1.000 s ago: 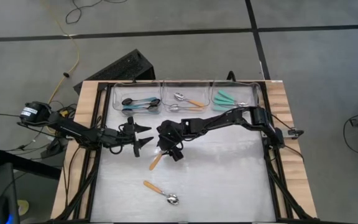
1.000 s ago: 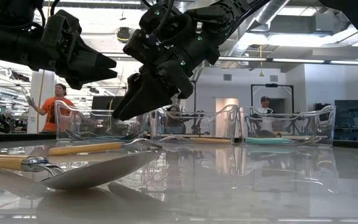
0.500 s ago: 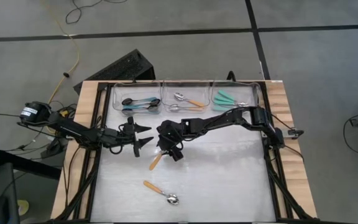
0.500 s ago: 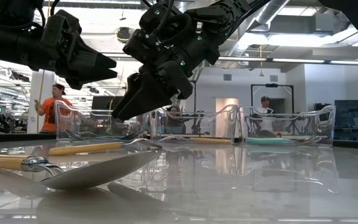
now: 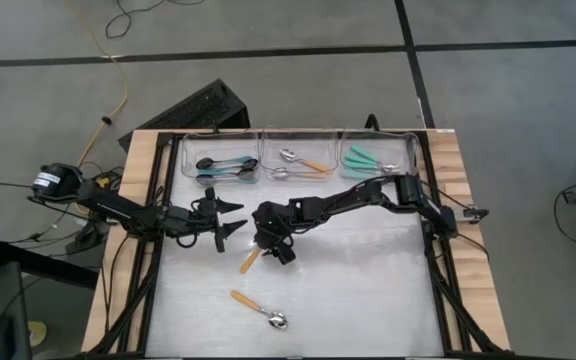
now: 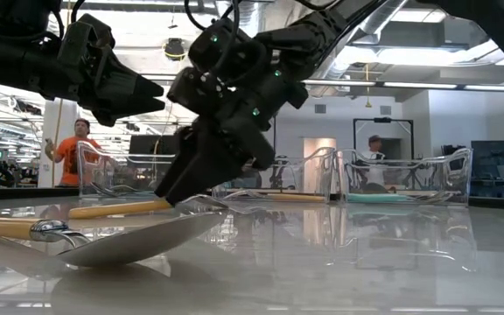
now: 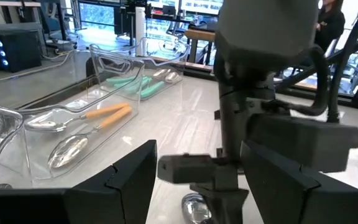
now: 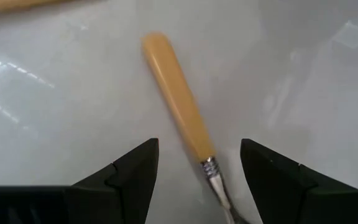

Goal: Sort silverware by color (type)
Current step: Put the top yellow spoon into the top center transparent bin

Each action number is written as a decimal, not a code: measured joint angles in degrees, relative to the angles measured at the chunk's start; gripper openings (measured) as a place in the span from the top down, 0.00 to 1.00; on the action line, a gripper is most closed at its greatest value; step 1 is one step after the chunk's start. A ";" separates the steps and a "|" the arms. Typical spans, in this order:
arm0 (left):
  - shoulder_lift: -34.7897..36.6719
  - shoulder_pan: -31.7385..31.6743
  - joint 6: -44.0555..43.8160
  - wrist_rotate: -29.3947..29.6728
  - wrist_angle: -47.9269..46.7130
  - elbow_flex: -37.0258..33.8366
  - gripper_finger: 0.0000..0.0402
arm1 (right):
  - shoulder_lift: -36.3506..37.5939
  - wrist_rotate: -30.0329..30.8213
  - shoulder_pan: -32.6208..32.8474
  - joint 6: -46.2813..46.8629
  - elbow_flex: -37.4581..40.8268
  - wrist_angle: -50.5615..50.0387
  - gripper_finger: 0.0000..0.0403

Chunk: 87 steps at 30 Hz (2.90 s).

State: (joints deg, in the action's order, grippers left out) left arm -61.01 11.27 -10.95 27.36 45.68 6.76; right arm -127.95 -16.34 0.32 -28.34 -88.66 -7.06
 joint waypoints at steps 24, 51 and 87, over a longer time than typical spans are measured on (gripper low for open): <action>0.00 0.01 0.27 0.00 0.05 0.00 0.46 | -1.65 -0.63 -2.70 3.25 -0.13 -2.39 0.50; 0.00 0.01 0.23 0.01 0.08 0.00 0.46 | -1.65 -0.01 -2.11 9.30 -0.11 -0.93 0.84; 0.00 0.00 0.64 0.30 0.07 0.00 0.46 | 7.73 4.47 -8.43 7.39 -0.04 -21.12 0.84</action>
State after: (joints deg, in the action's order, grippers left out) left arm -61.01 11.27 -10.31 27.66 45.75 6.76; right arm -120.22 -11.87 -8.11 -20.95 -88.71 -28.18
